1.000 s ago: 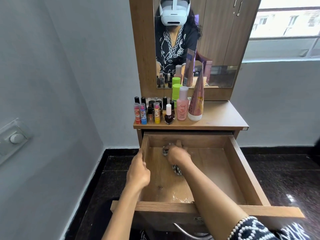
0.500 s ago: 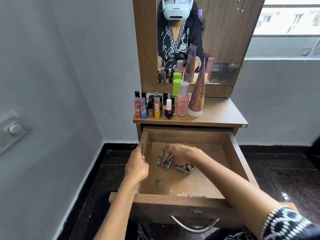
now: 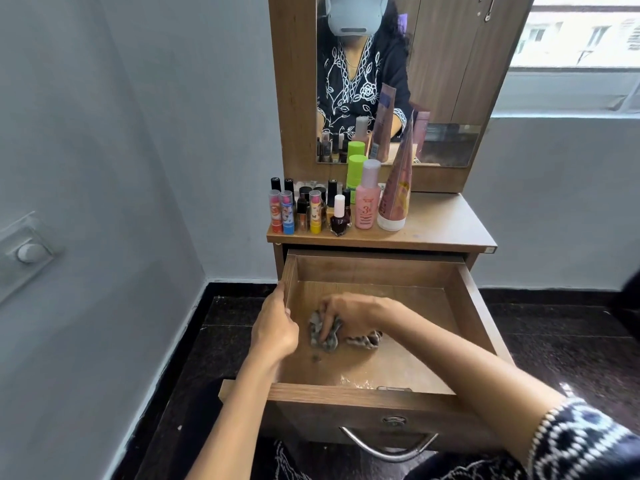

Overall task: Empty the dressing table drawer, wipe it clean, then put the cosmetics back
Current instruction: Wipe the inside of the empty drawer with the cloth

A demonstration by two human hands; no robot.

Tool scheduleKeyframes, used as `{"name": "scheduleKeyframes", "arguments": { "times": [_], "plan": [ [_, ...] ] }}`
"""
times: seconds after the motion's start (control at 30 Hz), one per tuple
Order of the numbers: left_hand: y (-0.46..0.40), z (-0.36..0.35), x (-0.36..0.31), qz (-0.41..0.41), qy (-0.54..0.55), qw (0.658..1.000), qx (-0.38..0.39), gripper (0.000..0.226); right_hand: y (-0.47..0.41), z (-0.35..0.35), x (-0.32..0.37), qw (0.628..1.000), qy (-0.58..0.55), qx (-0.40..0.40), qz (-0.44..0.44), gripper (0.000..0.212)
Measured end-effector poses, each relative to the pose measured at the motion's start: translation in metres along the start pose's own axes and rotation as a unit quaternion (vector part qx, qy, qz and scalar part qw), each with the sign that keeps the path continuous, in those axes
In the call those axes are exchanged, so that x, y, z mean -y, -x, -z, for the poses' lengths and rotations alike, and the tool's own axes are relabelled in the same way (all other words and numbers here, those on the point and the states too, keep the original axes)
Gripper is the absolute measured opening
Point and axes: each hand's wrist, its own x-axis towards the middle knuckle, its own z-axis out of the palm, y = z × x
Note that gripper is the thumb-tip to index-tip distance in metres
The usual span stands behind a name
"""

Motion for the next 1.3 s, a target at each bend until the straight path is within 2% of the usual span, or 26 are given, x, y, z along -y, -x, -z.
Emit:
{"name": "scheduleKeyframes", "arguments": {
  "times": [0.07, 0.13, 0.3, 0.37, 0.47, 0.53, 0.7, 0.83, 0.9, 1.0, 1.07, 1.17, 1.3],
  "plan": [
    [0.0, 0.0, -0.001, 0.001, -0.004, 1.0, -0.003, 0.058, -0.009, 0.002, 0.004, 0.999, 0.003, -0.042, -0.019, 0.041],
    [0.0, 0.001, -0.001, 0.007, -0.004, 1.0, -0.003, 0.058, -0.012, -0.006, 0.016, 0.999, -0.001, -0.043, -0.011, 0.041],
    [0.0, 0.0, 0.0, 0.007, 0.001, 1.0, 0.001, 0.06, 0.007, -0.027, 0.026, 0.993, 0.01, 0.066, 0.097, 0.043],
    [0.0, 0.0, 0.0, 0.009, 0.001, 1.0, 0.001, 0.06, 0.008, -0.017, 0.011, 0.996, 0.013, 0.067, 0.065, 0.042],
    [0.0, 0.0, 0.0, 0.008, 0.004, 1.0, 0.001, 0.059, -0.001, -0.001, -0.001, 1.0, 0.002, -0.01, -0.008, 0.043],
    [0.0, 0.001, 0.0, 0.005, 0.0, 1.0, 0.0, 0.058, -0.009, -0.001, 0.006, 0.999, -0.008, -0.042, -0.027, 0.045],
    [-0.001, 0.0, 0.0, 0.012, -0.001, 1.0, 0.0, 0.06, -0.009, -0.023, 0.034, 1.0, -0.005, -0.001, -0.001, 0.041],
    [-0.001, -0.001, 0.001, 0.006, -0.004, 1.0, -0.002, 0.06, 0.001, -0.027, 0.027, 0.996, 0.026, 0.089, 0.009, 0.056],
    [-0.002, -0.002, 0.003, -0.001, -0.003, 1.0, -0.004, 0.058, -0.003, -0.02, 0.019, 0.997, 0.016, 0.076, -0.028, 0.054],
    [-0.003, -0.002, 0.004, -0.007, -0.001, 1.0, -0.007, 0.055, -0.019, -0.01, 0.016, 0.994, 0.016, 0.006, -0.11, 0.054],
    [-0.004, -0.002, 0.004, -0.007, -0.001, 1.0, -0.01, 0.055, -0.024, -0.009, 0.026, 0.992, 0.03, 0.006, -0.124, 0.049],
    [-0.005, -0.003, 0.004, -0.001, -0.006, 1.0, -0.012, 0.057, -0.014, -0.021, 0.043, 0.994, 0.047, 0.047, -0.088, 0.037],
    [-0.004, -0.004, 0.003, 0.007, -0.005, 1.0, -0.013, 0.06, 0.004, -0.032, 0.049, 0.992, 0.028, 0.122, 0.019, 0.048]
  ]
}}
